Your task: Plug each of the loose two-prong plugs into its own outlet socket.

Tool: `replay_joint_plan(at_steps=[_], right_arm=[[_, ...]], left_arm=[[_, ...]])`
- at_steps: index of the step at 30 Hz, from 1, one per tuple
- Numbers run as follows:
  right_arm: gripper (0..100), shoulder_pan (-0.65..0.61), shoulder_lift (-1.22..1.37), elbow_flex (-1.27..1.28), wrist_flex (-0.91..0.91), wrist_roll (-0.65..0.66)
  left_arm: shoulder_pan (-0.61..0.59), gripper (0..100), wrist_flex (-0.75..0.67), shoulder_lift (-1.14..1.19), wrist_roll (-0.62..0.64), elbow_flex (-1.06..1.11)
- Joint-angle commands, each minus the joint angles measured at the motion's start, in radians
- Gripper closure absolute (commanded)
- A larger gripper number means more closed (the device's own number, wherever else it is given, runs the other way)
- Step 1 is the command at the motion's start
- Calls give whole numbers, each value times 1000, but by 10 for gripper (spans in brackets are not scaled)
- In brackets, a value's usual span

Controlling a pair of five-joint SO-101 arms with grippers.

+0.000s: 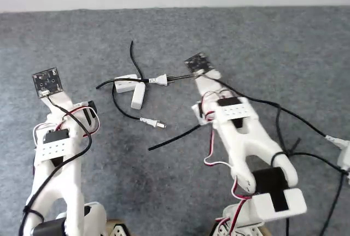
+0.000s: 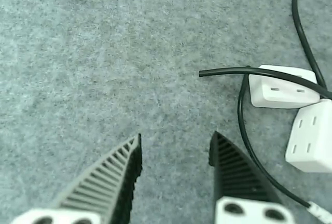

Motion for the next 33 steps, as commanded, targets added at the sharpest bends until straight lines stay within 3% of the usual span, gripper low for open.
replay_joint_plan(at_steps=[1, 6, 12, 16, 22, 27, 33], right_arm=[[946, 77, -65, -46, 77, -3], [979, 84, -183, 23, 114, -26], [979, 42, -653, 365, 10, -167], [979, 130, -1018, 568, 73, -299], [979, 300, -1402, 729, 255, -238], [979, 415, -1526, 795, 308, -218], [979, 489, -1471, 792, 289, -218]], left_arm=[[-2, 797, -23, -17, 2, -45], [38, 797, 0, -18, -86, -44], [229, 799, 146, -18, -290, -50], [310, 798, 196, -17, -292, -61], [411, 797, 315, 97, -238, -189], [466, 797, 397, 241, -252, -361], [606, 796, 402, 261, -391, -387]])
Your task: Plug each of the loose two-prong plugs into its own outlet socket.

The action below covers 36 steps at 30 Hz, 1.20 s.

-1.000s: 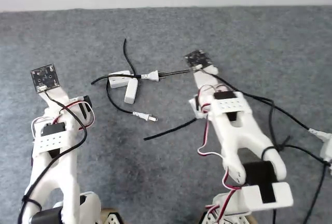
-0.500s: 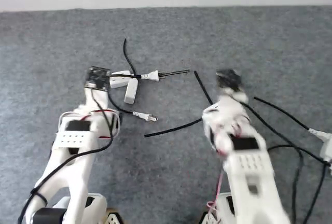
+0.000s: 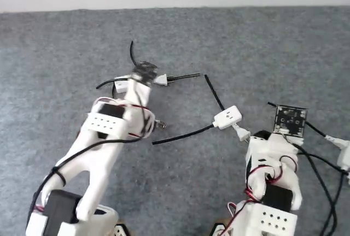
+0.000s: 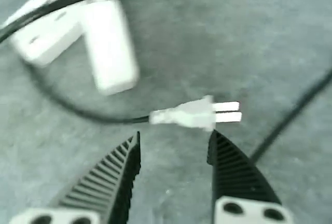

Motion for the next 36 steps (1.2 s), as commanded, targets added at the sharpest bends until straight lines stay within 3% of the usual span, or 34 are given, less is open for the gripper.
replay_joint_plan(at_steps=[1, 7, 13, 19, 24, 27, 36], right_arm=[[979, 30, 47, -15, -27, 12], [979, 105, 173, -55, -73, 12], [979, 174, 306, -97, -114, 11], [979, 180, 395, -135, -128, 6], [979, 180, 417, -138, -143, 5], [979, 180, 414, -138, -142, 6], [979, 177, 417, -138, -143, 9]], left_arm=[[97, 796, 9, 0, -77, -51], [236, 796, -3, 8, -229, -48], [321, 796, -75, 9, -290, -35], [285, 796, -152, 129, -296, -61], [272, 800, -5, 267, -296, -231], [272, 805, 12, 328, -292, -277], [302, 928, 94, 381, -296, -306]])
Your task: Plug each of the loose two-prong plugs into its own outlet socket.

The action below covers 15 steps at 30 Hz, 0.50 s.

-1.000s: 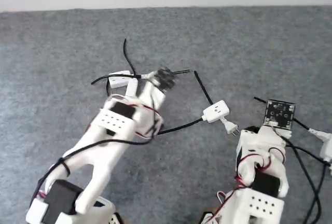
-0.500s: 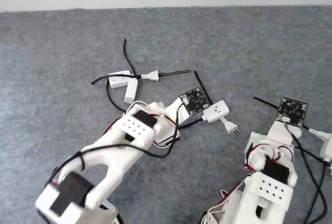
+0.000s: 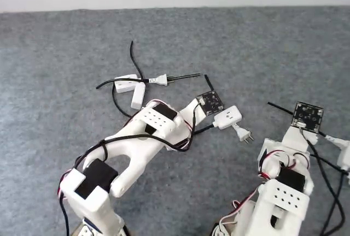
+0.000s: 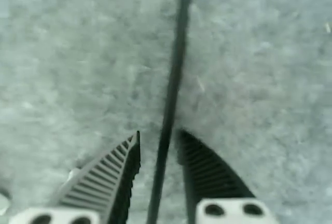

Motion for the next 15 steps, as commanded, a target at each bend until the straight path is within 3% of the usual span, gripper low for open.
replay_joint_plan(at_steps=[1, 15], right_arm=[[979, 5, 5, -68, -21, 9], [979, 4, 5, -46, -62, 11]], left_arm=[[3, 928, 37, 5, -12, -45], [-3, 972, 52, 5, 15, -39]])
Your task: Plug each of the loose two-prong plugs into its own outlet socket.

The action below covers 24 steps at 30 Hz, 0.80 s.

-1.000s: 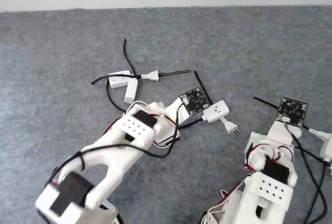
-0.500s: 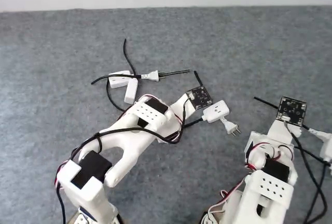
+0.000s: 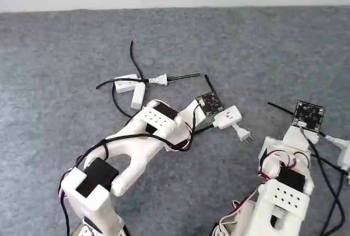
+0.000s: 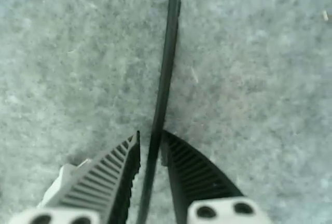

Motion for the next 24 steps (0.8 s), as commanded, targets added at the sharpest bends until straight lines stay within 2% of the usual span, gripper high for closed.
replay_joint_plan(at_steps=[1, 4, 6, 13, 18, 24], right_arm=[[979, 4, 4, -46, -25, 11], [979, 4, 4, -46, -25, 11], [979, 4, 2, -40, -36, 11], [979, 2, 7, -14, -102, 11], [979, 2, 5, -12, -104, 11], [979, -21, 7, -9, -107, 12]], left_arm=[[-5, 971, 14, -8, 54, -28], [-32, 970, 35, -6, 196, -35], [-51, 970, 37, -9, 238, -35], [-57, 973, 69, -46, 238, -28], [-55, 973, 209, -178, 236, -25], [-57, 975, 259, -397, 236, 145]])
